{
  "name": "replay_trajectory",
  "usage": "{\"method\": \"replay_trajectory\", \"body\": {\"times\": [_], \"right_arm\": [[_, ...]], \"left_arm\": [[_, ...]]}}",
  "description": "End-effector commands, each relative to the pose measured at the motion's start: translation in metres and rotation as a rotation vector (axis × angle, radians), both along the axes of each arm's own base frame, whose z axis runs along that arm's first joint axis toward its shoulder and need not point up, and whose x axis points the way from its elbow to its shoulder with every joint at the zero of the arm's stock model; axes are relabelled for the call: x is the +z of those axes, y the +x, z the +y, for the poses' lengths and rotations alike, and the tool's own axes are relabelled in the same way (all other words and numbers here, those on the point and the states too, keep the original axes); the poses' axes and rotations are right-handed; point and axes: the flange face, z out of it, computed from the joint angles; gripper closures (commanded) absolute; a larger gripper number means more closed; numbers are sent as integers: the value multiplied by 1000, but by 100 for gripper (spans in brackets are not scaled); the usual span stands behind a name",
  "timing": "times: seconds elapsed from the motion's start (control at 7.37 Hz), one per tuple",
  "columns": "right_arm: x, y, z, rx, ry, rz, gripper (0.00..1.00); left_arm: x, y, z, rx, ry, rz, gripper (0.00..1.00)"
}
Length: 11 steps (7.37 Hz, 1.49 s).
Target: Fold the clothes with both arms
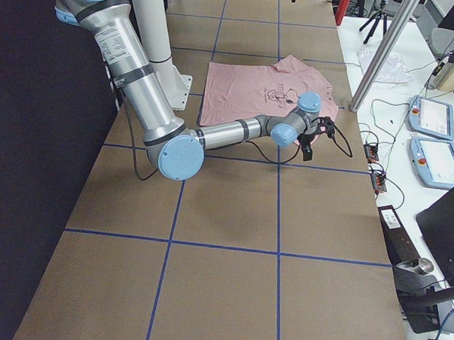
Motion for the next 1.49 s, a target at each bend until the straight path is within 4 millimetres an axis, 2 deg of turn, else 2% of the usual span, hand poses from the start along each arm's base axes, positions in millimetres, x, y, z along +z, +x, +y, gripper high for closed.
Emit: {"method": "replay_trajectory", "body": {"times": [0.0, 0.14, 0.54, 0.95, 1.09, 1.22, 1.36], "right_arm": [[-20, -44, -20, 7, -9, 27, 1], [-19, -54, -22, 10, -9, 45, 2], [-2, -65, -25, 12, -29, 79, 9], [-7, -84, -33, 3, -38, 94, 15], [-7, -91, -29, 2, -31, 103, 18], [-4, -93, -28, -1, -34, 106, 27], [-3, -93, -28, -2, -34, 108, 42]], "left_arm": [[2, 24, -5, -73, -60, 48, 0], [1, 26, -8, -74, -62, 49, 0], [0, 26, -10, -78, -68, 51, 0], [0, 26, -10, -78, -69, 53, 0], [0, 26, -10, -78, -71, 52, 0], [-1, 26, -10, -78, -69, 54, 0], [-1, 26, -10, -79, -69, 54, 0]]}}
